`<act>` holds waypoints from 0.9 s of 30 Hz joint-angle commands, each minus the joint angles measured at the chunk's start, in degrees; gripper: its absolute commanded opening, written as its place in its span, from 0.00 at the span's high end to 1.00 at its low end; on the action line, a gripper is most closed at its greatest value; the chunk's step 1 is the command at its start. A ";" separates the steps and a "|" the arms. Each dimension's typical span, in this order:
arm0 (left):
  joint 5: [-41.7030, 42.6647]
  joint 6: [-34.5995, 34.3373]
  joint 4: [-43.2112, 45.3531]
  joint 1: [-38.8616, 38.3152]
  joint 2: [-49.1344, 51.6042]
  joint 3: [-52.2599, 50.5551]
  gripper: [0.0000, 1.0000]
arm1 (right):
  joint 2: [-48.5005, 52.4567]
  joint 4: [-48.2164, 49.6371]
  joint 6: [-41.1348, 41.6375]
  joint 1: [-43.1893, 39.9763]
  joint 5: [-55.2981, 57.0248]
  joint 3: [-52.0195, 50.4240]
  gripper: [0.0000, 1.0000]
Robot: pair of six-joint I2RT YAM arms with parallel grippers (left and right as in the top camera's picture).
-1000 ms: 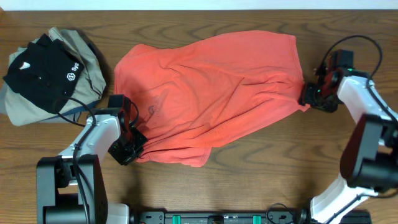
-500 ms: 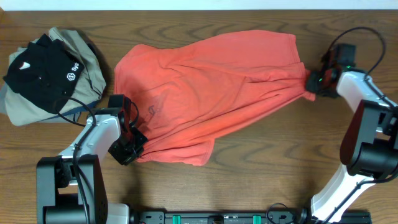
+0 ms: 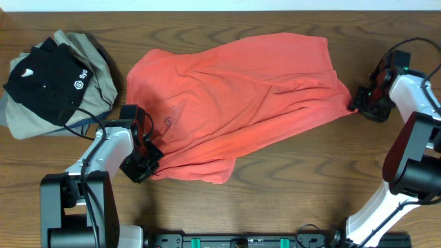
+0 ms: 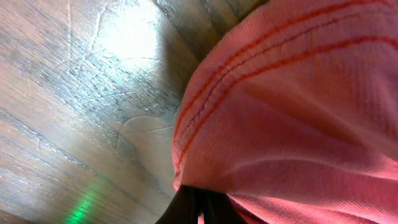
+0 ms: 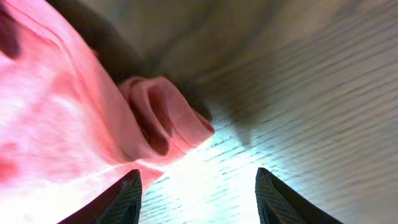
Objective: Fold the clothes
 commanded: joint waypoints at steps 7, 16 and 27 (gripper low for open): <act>-1.27 0.94 -0.26 0.17 -0.20 0.66 0.94 | 0.24 13.05 -0.81 0.46 0.13 -7.37 0.45; -1.27 0.94 -0.26 0.17 -0.20 0.66 0.94 | 0.26 14.97 -0.96 0.87 -0.59 -7.72 0.75; -0.22 4.28 1.20 -0.02 -0.20 0.72 0.94 | 0.26 10.32 1.07 0.52 4.83 -7.72 0.99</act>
